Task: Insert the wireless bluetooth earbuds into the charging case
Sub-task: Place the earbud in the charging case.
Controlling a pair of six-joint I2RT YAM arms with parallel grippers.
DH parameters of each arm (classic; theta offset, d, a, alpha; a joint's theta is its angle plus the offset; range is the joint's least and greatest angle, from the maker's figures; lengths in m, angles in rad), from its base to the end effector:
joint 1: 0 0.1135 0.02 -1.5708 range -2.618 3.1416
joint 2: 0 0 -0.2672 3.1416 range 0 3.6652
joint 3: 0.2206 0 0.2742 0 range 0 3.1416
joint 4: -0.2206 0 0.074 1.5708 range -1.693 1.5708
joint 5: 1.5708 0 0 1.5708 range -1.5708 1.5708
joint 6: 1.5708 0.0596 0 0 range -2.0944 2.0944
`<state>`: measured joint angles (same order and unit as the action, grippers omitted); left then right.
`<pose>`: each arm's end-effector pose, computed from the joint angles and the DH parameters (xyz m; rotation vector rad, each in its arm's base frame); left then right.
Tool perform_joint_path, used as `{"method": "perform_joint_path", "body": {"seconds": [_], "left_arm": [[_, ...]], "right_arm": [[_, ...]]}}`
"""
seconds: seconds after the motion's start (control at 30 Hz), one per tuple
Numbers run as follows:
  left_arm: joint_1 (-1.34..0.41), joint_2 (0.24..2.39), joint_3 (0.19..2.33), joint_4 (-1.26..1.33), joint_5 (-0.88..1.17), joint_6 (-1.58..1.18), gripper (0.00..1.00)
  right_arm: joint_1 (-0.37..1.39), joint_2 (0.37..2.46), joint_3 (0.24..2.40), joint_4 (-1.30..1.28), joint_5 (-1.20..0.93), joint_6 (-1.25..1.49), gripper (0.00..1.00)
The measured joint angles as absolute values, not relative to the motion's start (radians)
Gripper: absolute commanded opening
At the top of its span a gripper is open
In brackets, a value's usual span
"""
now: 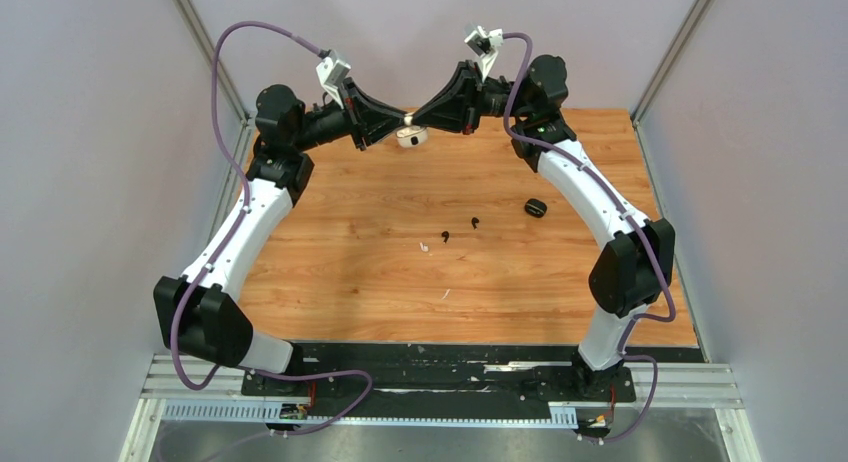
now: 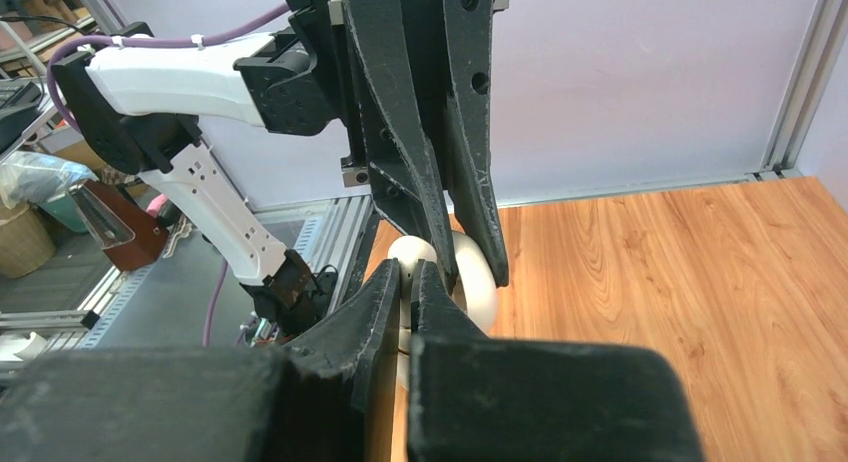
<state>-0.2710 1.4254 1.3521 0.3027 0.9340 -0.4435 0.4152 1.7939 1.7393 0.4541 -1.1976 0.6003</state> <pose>0.3332 -0.1423 0.4430 0.7163 1.3763 -1.1958 0.3782 0.2274 0.4566 -1.0521 1.2314 1.5007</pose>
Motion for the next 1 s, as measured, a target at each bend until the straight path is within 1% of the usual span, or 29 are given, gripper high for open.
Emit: {"method": "perform_joint_path", "body": {"seconds": [1.0], "left_arm": [[-0.263,1.427,1.352,0.304,0.974,-0.465,0.0]], "right_arm": [[0.405,1.79,1.729,0.461,-1.215,0.593,0.0]]}}
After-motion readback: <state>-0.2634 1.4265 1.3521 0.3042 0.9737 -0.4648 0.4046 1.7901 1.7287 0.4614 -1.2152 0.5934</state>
